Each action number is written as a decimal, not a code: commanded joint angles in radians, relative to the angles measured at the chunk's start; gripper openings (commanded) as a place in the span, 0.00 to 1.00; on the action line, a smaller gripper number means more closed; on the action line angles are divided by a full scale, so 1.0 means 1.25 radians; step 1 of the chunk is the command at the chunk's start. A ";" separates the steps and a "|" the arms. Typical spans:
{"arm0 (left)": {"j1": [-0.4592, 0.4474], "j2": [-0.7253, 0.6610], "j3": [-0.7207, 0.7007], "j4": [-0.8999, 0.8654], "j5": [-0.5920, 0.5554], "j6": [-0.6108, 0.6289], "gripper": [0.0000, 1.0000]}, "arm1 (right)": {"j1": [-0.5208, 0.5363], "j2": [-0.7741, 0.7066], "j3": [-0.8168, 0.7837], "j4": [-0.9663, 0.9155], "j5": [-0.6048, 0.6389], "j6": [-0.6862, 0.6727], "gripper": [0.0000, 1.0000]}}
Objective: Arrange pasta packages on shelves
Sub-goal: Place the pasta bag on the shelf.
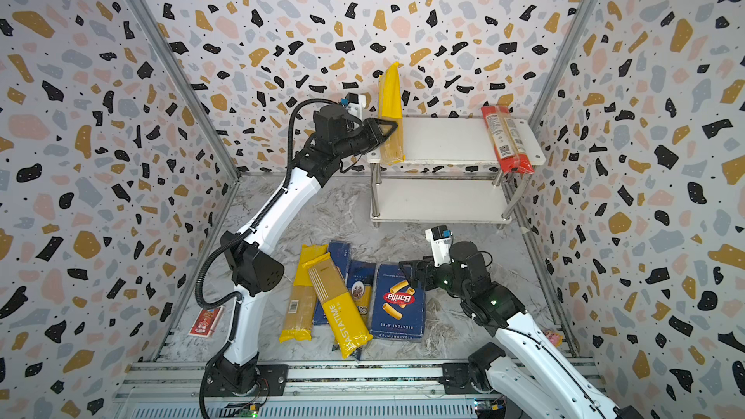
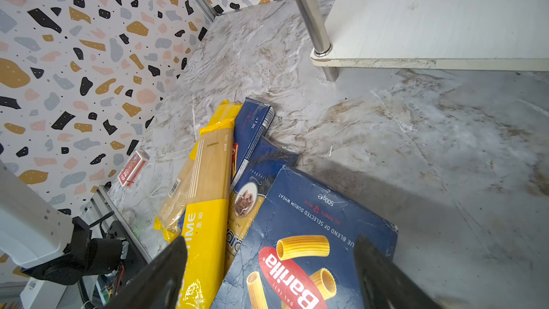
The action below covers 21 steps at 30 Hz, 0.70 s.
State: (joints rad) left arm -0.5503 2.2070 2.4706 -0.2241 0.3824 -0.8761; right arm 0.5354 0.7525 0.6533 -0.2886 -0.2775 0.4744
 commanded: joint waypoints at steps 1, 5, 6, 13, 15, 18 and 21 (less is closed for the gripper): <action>0.009 -0.030 0.027 0.179 0.016 0.011 0.16 | -0.006 -0.009 -0.004 0.010 -0.010 0.006 0.88; 0.009 -0.034 0.028 0.165 0.020 0.020 0.35 | -0.011 -0.007 -0.001 0.013 -0.018 0.006 0.88; 0.009 -0.034 0.029 0.158 0.018 0.024 0.40 | -0.012 -0.006 -0.002 0.013 -0.021 0.006 0.88; 0.009 -0.034 0.018 0.148 0.021 0.030 0.51 | -0.016 -0.012 -0.008 0.013 -0.028 0.012 0.88; 0.009 -0.034 0.018 0.149 0.023 0.029 0.53 | -0.019 -0.011 -0.007 0.011 -0.027 0.010 0.88; 0.009 -0.038 0.016 0.144 0.026 0.030 0.54 | -0.024 -0.008 -0.006 0.008 -0.030 0.007 0.87; 0.009 -0.049 0.000 0.144 0.030 0.033 0.54 | -0.028 -0.005 -0.008 0.012 -0.035 0.008 0.88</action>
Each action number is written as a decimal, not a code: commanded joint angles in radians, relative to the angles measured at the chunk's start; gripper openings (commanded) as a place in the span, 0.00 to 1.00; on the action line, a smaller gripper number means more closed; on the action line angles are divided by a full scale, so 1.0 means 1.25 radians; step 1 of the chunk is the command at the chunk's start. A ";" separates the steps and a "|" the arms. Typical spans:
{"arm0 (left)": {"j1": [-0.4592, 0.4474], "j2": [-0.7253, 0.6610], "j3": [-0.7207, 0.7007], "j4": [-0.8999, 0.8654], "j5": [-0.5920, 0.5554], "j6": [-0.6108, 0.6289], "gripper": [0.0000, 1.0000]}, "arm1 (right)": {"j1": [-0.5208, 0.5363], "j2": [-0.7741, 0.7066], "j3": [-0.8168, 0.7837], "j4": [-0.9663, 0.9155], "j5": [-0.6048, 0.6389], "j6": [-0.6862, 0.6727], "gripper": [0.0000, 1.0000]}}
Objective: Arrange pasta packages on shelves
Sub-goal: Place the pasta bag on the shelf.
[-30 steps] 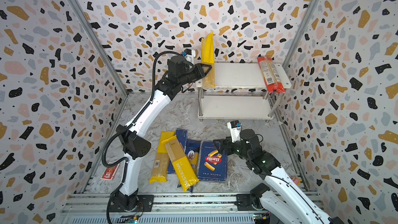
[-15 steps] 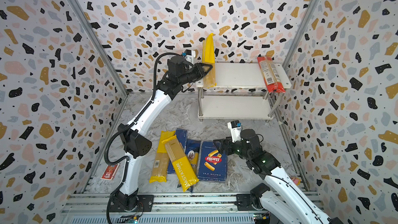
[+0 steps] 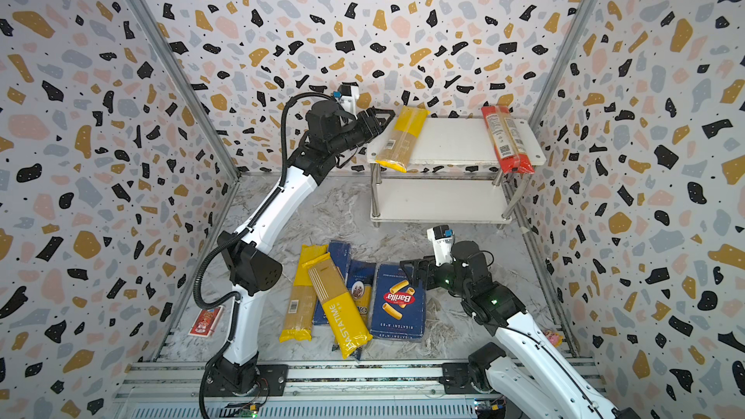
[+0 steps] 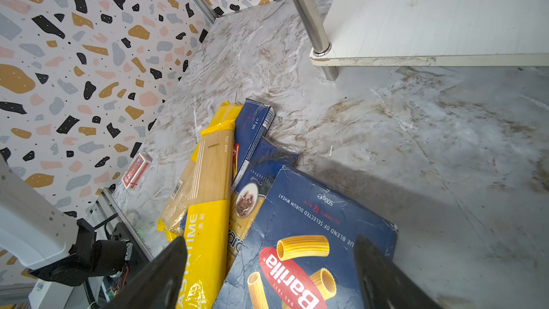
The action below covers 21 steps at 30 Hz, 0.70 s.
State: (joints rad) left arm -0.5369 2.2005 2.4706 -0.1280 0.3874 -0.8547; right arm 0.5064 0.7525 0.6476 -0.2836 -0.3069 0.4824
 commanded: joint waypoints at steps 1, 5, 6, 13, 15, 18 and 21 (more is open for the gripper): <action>-0.001 -0.050 -0.011 0.073 0.028 0.015 0.54 | -0.005 -0.005 -0.003 0.009 -0.011 0.003 0.87; -0.001 -0.068 -0.040 0.071 0.035 0.015 0.53 | -0.008 -0.007 -0.008 0.010 -0.013 0.004 0.88; -0.002 -0.076 -0.054 0.070 0.037 0.018 0.53 | -0.009 -0.012 -0.010 0.010 -0.012 0.007 0.87; -0.009 -0.158 -0.165 0.007 0.024 0.090 0.57 | -0.010 -0.026 -0.017 0.003 -0.018 0.010 0.88; -0.015 -0.187 -0.204 -0.017 0.008 0.120 0.58 | -0.011 -0.032 -0.017 0.000 -0.017 0.012 0.87; -0.025 -0.219 -0.240 -0.069 -0.053 0.179 0.60 | -0.012 -0.044 -0.018 -0.006 -0.020 0.017 0.88; -0.028 -0.239 -0.276 -0.089 -0.091 0.209 0.62 | -0.012 -0.054 -0.017 -0.009 -0.026 0.024 0.88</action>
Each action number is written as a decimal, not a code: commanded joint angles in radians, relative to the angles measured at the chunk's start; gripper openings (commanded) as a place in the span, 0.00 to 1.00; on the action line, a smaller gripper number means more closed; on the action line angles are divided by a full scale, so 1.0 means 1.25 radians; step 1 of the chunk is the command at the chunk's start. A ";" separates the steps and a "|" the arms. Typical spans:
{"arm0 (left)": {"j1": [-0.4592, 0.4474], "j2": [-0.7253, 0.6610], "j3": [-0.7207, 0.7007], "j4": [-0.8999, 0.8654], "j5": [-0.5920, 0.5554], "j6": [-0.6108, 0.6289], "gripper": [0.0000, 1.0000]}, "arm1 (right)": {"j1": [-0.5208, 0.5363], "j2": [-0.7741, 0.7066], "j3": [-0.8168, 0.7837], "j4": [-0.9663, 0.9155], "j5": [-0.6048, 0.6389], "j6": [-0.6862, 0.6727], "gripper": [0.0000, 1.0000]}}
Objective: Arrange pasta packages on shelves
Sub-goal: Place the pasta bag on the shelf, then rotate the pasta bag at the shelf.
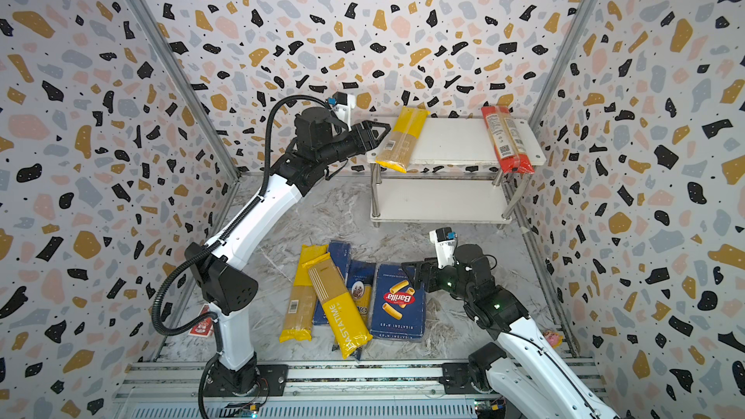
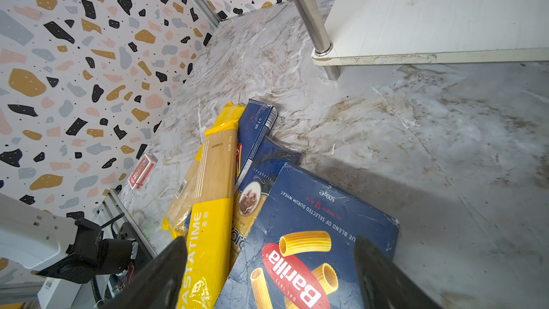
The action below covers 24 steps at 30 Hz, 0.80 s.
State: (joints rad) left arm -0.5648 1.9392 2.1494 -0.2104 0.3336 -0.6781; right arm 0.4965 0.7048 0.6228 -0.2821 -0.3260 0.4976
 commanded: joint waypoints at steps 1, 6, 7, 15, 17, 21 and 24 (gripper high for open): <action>-0.006 -0.033 -0.027 -0.024 -0.050 0.073 0.62 | -0.003 -0.020 0.003 -0.013 -0.011 0.014 0.87; -0.025 -0.024 -0.050 -0.042 -0.061 0.093 0.62 | -0.003 -0.016 0.003 -0.023 -0.014 0.018 0.88; -0.031 -0.021 -0.054 -0.044 -0.061 0.096 0.62 | -0.003 -0.018 0.003 -0.026 -0.015 0.018 0.87; -0.064 -0.001 -0.056 -0.039 -0.044 0.094 0.59 | -0.003 -0.032 0.006 -0.036 -0.008 0.021 0.88; -0.080 -0.001 -0.051 -0.039 -0.045 0.095 0.59 | -0.004 -0.035 0.004 -0.036 -0.007 0.020 0.88; -0.106 0.020 -0.016 -0.063 -0.044 0.102 0.57 | -0.004 -0.042 0.004 -0.042 -0.004 0.020 0.87; -0.109 0.028 0.000 -0.091 -0.056 0.110 0.56 | -0.004 -0.053 0.005 -0.050 -0.005 0.019 0.88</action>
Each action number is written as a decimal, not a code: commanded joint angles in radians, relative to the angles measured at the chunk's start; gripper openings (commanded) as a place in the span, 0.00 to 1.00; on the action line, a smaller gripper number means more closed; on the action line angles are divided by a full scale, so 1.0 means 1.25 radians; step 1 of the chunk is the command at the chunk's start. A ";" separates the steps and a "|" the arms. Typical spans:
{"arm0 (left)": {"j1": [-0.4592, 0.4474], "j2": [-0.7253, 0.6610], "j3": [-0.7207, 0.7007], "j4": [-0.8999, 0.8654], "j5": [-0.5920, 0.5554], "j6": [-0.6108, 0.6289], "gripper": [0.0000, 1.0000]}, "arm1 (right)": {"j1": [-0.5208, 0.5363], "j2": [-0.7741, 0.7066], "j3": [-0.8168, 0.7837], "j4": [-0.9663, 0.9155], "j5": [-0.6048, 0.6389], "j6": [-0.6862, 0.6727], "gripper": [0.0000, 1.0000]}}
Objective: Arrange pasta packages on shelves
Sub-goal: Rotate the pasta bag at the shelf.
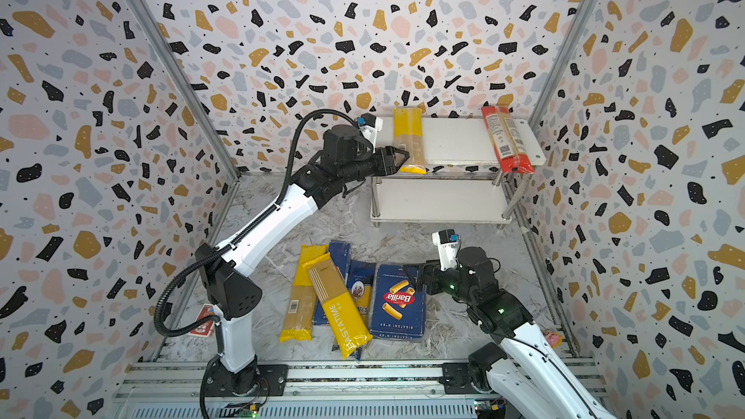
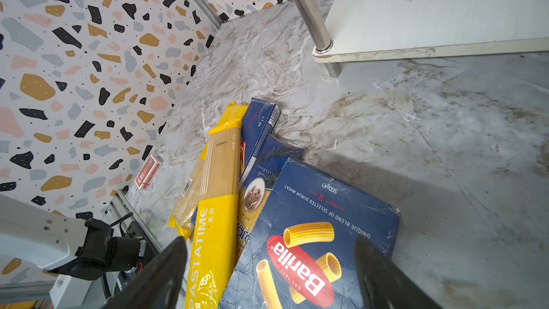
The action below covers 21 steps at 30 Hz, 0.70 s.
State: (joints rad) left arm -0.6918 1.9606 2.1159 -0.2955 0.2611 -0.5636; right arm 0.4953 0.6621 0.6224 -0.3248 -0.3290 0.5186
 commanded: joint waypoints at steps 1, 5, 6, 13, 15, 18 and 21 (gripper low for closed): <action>-0.007 0.009 0.026 -0.027 -0.006 0.021 0.57 | -0.002 -0.022 0.005 -0.019 -0.003 0.002 0.88; -0.003 -0.024 0.020 -0.081 -0.076 0.057 0.58 | -0.002 -0.030 0.008 -0.035 0.002 -0.004 0.88; 0.001 -0.040 0.007 -0.085 -0.091 0.060 0.60 | -0.003 -0.031 0.008 -0.037 0.001 -0.005 0.88; 0.012 -0.280 -0.268 -0.055 -0.189 0.092 0.89 | 0.014 -0.013 0.017 -0.040 0.008 -0.005 0.87; 0.012 -0.374 -0.383 -0.039 -0.239 0.090 0.99 | 0.044 0.005 0.020 -0.030 0.019 0.003 0.87; 0.013 -0.511 -0.529 -0.042 -0.309 0.082 1.00 | 0.148 0.051 0.033 -0.002 0.066 0.014 0.86; 0.017 -0.641 -0.645 -0.074 -0.386 0.054 0.99 | 0.288 0.133 0.078 0.006 0.155 0.012 0.86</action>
State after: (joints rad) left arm -0.6750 1.2526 1.3937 -0.3801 -0.0959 -0.4854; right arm 0.7521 0.7685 0.6498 -0.3424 -0.2344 0.5297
